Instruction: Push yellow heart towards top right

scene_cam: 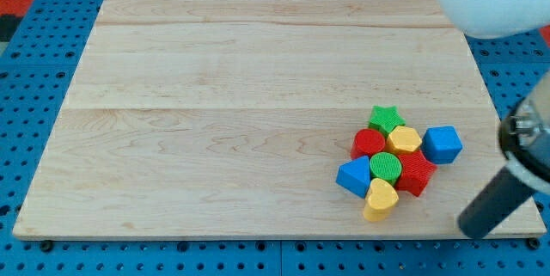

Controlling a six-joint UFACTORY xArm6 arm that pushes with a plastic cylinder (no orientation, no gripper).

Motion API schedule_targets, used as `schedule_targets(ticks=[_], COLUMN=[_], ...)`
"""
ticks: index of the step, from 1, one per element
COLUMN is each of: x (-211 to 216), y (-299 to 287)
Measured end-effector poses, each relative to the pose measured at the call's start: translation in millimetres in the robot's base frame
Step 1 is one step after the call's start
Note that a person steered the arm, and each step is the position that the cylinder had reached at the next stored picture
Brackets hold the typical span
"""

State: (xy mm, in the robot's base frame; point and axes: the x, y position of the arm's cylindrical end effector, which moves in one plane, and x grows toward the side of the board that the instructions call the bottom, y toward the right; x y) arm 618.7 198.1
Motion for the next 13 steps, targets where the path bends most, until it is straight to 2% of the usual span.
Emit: schedule_targets(ticks=[2, 3, 4, 5, 6, 7, 8, 9, 10, 11, 13], x=[-7.7, -32.5, -32.7, -4.3, 0.2, -0.3, -0.5, -5.7, -29.9, -40.9, -74.5], y=[-133.6, -138.1, -152.5, -184.5, -158.6, -86.4, -39.9, -79.2, -119.3, -120.4, -168.1])
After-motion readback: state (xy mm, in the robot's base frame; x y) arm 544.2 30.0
